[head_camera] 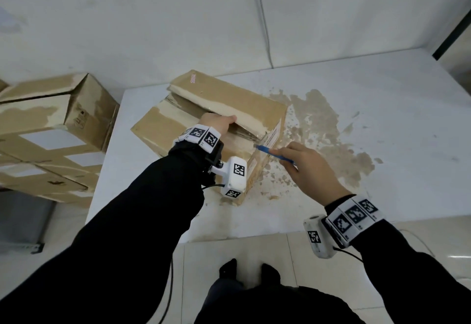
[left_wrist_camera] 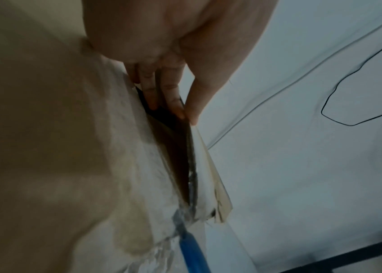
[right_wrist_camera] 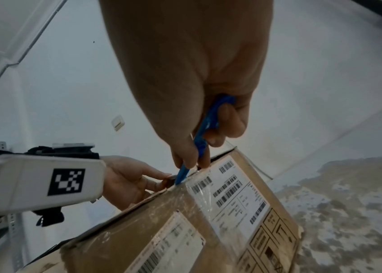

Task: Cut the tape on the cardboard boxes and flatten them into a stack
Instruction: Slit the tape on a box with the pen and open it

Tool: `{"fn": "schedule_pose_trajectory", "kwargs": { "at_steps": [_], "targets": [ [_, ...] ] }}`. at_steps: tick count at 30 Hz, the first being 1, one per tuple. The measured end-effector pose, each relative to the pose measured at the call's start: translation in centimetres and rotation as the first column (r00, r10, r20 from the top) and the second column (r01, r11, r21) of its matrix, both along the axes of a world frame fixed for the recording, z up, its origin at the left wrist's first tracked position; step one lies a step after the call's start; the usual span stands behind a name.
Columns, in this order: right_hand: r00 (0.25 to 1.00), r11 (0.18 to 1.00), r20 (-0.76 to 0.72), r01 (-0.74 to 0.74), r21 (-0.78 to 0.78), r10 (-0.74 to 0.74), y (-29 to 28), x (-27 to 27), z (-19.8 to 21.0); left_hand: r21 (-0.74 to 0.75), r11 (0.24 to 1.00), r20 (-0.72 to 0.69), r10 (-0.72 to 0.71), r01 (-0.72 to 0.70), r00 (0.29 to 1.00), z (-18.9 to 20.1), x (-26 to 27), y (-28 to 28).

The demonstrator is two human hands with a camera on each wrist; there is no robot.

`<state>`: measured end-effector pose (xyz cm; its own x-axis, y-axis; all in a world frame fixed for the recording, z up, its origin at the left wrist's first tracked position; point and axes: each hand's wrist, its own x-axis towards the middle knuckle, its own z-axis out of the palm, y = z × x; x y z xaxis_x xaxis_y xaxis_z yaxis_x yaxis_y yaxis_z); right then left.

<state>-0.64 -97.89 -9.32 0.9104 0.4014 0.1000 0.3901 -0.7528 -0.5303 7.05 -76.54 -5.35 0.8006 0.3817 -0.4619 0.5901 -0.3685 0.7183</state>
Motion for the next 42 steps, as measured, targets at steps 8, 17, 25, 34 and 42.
{"fn": "schedule_pose_trajectory", "kwargs": {
  "at_steps": [8, 17, 25, 34, 42],
  "targets": [
    [0.979, 0.988, 0.137, 0.155, -0.024, -0.15, 2.2, -0.8, -0.7, -0.066, 0.998, 0.003, 0.011, -0.011, 1.0, 0.2, -0.1, 0.0],
    [0.947, 0.96, 0.156, 0.274, 0.06, -0.28, 2.8, -1.7, -1.7, -0.097, 0.995, -0.027, 0.003, -0.006, 1.0, 0.4, 0.0, -0.4],
    [0.94, 0.947, 0.125, 0.308, 0.09, -0.317, 2.0, -1.4, -2.3, -0.11, 0.994, -0.023, -0.003, 0.001, 1.0, 0.4, 0.3, -0.8],
    [0.85, 0.82, -0.102, 0.525, 0.229, -0.516, -3.1, 0.9, -3.7, -0.038, 0.986, 0.065, -0.16, 0.162, 0.985, 1.0, 1.0, 0.7],
    [0.683, 0.755, -0.348, 0.643, -0.13, -0.642, -8.4, 3.4, -11.6, 0.709, 0.493, -0.197, -0.549, 0.505, 0.812, 2.7, -0.9, 1.5]
  ]
}}
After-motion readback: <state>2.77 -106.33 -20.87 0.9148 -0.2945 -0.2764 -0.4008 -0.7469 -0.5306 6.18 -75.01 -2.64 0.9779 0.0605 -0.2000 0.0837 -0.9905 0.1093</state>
